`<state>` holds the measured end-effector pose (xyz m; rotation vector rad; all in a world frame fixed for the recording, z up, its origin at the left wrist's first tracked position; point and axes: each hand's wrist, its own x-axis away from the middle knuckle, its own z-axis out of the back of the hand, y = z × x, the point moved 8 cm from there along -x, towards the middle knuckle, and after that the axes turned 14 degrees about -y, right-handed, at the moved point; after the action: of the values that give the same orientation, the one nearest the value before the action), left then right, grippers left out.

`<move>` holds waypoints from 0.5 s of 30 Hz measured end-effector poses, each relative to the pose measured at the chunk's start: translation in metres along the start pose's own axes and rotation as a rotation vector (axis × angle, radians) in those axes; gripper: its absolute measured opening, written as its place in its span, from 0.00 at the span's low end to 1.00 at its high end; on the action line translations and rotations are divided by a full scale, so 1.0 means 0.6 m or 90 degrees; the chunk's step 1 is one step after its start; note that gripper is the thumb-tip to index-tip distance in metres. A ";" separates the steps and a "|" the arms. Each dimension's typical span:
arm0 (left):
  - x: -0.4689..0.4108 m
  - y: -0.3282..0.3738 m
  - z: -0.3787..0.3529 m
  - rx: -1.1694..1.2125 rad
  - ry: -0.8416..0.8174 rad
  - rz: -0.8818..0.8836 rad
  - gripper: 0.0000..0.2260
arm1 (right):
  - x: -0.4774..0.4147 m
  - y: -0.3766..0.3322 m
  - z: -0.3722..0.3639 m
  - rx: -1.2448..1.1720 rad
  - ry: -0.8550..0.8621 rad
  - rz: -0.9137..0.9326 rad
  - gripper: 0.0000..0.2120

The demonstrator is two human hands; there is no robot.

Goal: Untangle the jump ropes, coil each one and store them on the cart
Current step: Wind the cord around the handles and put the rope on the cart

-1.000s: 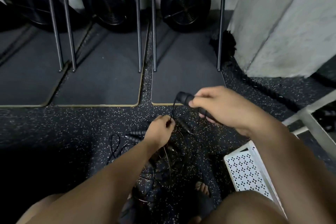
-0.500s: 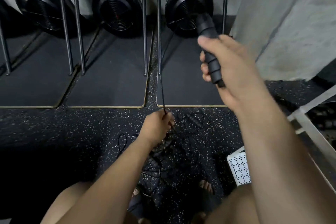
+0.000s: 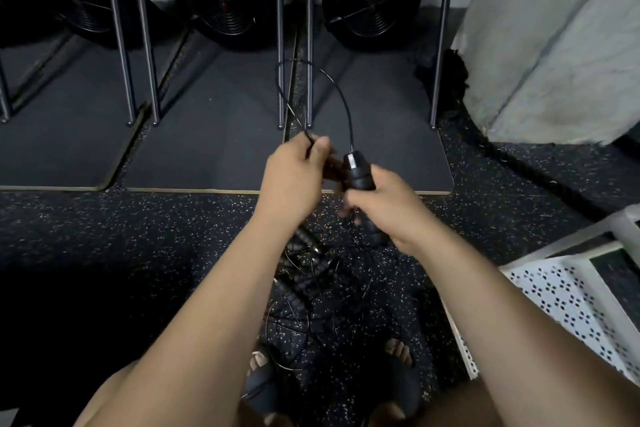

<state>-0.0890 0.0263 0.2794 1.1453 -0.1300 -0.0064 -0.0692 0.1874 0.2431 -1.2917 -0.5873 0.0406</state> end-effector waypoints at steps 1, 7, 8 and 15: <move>-0.003 0.007 0.001 0.051 -0.004 -0.007 0.12 | -0.002 0.006 0.001 0.036 -0.006 -0.009 0.11; -0.012 -0.005 0.011 0.328 -0.025 0.002 0.12 | -0.016 0.046 0.012 0.178 0.032 -0.070 0.04; -0.014 -0.008 0.015 0.373 -0.024 -0.004 0.12 | -0.017 0.050 0.013 0.189 0.040 -0.076 0.03; -0.013 -0.054 0.006 0.453 -0.015 0.057 0.18 | -0.010 0.036 -0.008 0.113 -0.009 -0.052 0.04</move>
<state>-0.0952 0.0101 0.2506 1.8487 -0.2136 0.1148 -0.0660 0.1875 0.2204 -1.0948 -0.6331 0.0334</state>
